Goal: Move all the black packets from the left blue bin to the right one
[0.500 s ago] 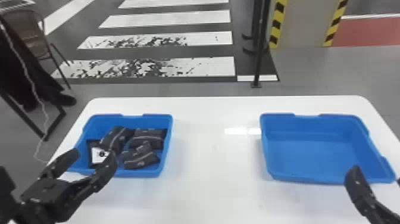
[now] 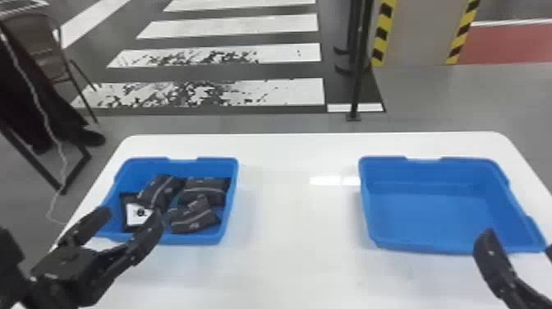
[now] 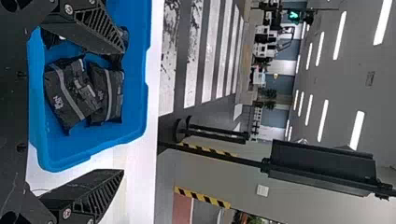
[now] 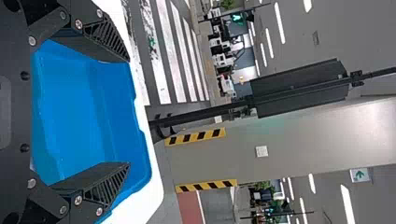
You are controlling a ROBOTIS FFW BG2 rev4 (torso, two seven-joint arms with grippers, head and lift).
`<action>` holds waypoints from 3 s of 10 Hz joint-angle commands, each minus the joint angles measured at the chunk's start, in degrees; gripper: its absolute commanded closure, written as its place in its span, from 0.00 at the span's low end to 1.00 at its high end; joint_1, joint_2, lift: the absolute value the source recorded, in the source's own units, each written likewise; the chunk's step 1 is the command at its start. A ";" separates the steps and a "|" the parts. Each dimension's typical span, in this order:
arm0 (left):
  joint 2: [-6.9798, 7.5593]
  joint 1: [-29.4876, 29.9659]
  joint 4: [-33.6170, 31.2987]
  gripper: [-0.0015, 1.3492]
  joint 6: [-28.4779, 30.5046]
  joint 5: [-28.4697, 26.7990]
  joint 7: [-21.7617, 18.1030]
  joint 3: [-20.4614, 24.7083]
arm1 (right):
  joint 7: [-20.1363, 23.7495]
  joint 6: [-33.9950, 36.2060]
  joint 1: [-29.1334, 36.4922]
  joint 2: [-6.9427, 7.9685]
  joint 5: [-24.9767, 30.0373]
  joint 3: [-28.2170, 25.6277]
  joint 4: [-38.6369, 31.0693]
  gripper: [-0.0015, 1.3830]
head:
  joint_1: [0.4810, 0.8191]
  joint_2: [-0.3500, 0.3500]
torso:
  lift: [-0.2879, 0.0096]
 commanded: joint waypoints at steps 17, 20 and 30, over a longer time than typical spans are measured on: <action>10.28 -35.46 25.75 0.08 40.20 -10.40 2.11 -11.10 | 0.44 0.13 -1.12 -0.95 -3.76 1.92 2.60 0.18 | 0.63 0.66 | 0.50; 11.87 -39.39 27.16 0.08 48.78 -12.46 2.46 -12.93 | 0.44 -0.01 -1.12 -0.95 -4.11 2.03 2.74 0.18 | 0.63 0.67 | 0.50; 12.39 -48.67 39.39 0.40 58.62 -13.71 4.92 -17.27 | 0.88 -0.01 -1.55 -0.95 -6.50 2.38 4.00 0.18 | 0.63 0.67 | 0.50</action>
